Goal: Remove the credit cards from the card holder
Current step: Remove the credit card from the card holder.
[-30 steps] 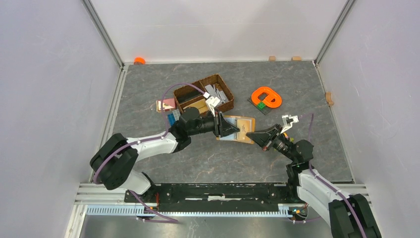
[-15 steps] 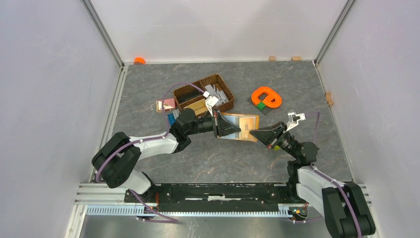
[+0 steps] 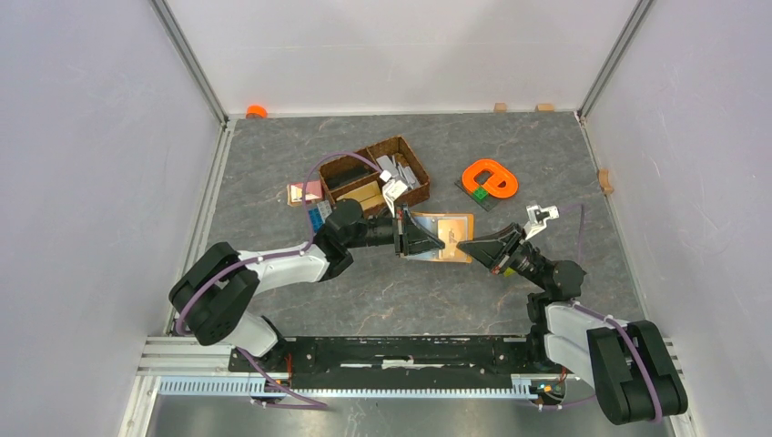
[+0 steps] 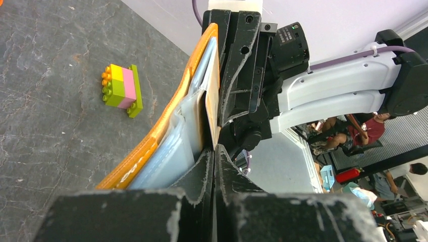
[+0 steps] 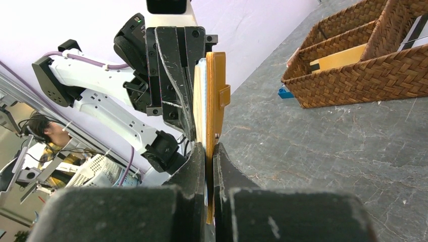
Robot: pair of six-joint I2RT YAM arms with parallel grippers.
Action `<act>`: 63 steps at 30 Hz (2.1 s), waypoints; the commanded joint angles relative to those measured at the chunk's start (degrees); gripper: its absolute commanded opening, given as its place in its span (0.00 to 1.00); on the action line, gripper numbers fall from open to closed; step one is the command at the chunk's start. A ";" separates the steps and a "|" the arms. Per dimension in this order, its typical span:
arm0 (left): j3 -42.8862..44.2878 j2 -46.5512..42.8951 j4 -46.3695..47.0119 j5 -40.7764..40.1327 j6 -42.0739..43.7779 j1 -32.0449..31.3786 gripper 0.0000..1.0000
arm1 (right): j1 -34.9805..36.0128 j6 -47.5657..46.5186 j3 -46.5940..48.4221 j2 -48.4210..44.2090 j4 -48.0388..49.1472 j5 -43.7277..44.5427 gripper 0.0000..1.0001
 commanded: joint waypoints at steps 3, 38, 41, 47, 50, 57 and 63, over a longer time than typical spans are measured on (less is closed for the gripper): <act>1.76 -2.12 -4.95 -0.29 3.38 -1.84 0.02 | -0.05 0.78 -6.53 -0.31 7.04 1.22 0.22; 1.03 -1.87 -8.55 -4.48 1.84 1.04 0.02 | -4.97 7.09 -8.81 2.58 16.94 0.17 0.01; 0.87 -1.74 -8.40 -4.44 1.43 1.41 0.02 | -5.22 6.65 -9.04 1.68 15.92 0.35 0.00; 0.30 -1.70 -7.70 -4.66 0.55 2.20 0.02 | -7.42 6.25 -9.85 -0.53 13.95 0.68 0.00; 0.52 -1.41 -7.46 -4.22 0.30 2.21 0.02 | -7.52 5.88 -9.79 -0.81 13.23 0.61 0.00; 0.47 -1.42 -7.36 -4.11 0.11 2.38 0.02 | -7.61 5.94 -9.88 -1.16 13.33 0.61 0.00; 2.09 0.85 -5.79 -0.71 -1.45 2.21 0.02 | -7.39 5.76 -9.43 -1.35 14.91 -0.66 0.21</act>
